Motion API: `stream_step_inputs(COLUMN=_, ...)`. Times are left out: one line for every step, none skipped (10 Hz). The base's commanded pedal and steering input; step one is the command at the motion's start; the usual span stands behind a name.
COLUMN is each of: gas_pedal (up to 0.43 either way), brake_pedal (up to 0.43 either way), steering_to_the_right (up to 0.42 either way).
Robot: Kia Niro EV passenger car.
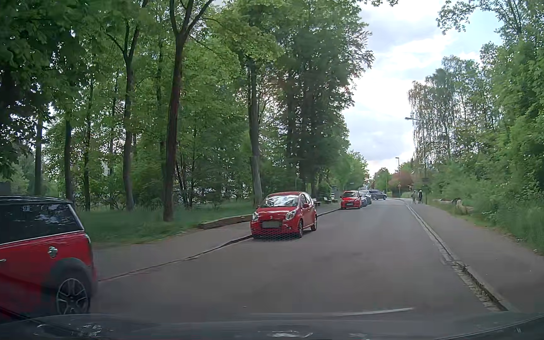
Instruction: Follow the waypoints while adhering to traffic rules and regulations
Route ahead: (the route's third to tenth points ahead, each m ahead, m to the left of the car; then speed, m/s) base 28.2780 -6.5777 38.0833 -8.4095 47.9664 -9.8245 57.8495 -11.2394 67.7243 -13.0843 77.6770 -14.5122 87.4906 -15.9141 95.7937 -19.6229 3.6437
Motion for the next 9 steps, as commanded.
stream_step_inputs(gas_pedal=0.087, brake_pedal=0.024, steering_to_the_right=0.155)
stream_step_inputs(gas_pedal=0.098, brake_pedal=0.024, steering_to_the_right=0.153)
stream_step_inputs(gas_pedal=0.098, brake_pedal=0.024, steering_to_the_right=0.154)
stream_step_inputs(gas_pedal=0.110, brake_pedal=0.018, steering_to_the_right=0.154)
stream_step_inputs(gas_pedal=0.110, brake_pedal=0.024, steering_to_the_right=0.154)
stream_step_inputs(gas_pedal=0.110, brake_pedal=0.024, steering_to_the_right=0.151)
stream_step_inputs(gas_pedal=0.118, brake_pedal=0.024, steering_to_the_right=0.141)
stream_step_inputs(gas_pedal=0.118, brake_pedal=0.024, steering_to_the_right=0.128)
stream_step_inputs(gas_pedal=0.118, brake_pedal=0.024, steering_to_the_right=0.114)
